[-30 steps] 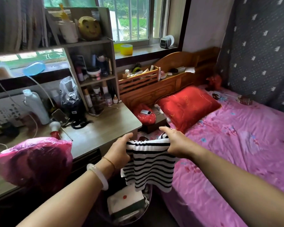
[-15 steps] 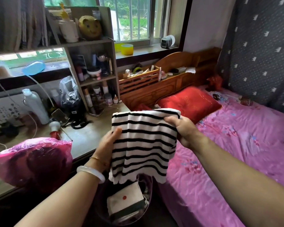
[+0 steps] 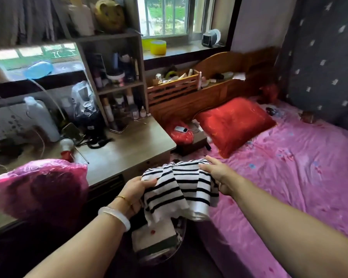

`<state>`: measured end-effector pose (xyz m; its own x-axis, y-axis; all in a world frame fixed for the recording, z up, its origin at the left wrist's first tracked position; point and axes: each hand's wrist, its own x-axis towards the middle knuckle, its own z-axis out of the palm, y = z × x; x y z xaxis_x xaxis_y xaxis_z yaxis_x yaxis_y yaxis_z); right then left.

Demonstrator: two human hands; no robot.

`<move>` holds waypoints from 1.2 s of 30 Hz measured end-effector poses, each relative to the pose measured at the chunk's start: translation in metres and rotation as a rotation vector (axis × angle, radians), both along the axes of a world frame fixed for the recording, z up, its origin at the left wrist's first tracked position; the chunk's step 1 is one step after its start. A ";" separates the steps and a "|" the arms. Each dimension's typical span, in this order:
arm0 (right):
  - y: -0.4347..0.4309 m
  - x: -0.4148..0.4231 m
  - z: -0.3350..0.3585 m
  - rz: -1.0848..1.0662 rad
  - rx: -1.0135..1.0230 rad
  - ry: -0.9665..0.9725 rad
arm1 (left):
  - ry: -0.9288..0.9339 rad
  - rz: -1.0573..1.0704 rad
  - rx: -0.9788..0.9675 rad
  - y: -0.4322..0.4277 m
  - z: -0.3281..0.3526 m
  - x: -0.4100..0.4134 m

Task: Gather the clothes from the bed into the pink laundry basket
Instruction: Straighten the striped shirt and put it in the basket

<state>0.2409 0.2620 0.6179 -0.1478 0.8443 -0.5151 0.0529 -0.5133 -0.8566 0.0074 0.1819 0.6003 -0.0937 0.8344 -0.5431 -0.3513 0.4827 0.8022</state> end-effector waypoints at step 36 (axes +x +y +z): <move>0.066 -0.108 -0.347 0.746 0.049 -0.846 | 0.825 -0.176 -0.442 0.028 -0.320 -0.080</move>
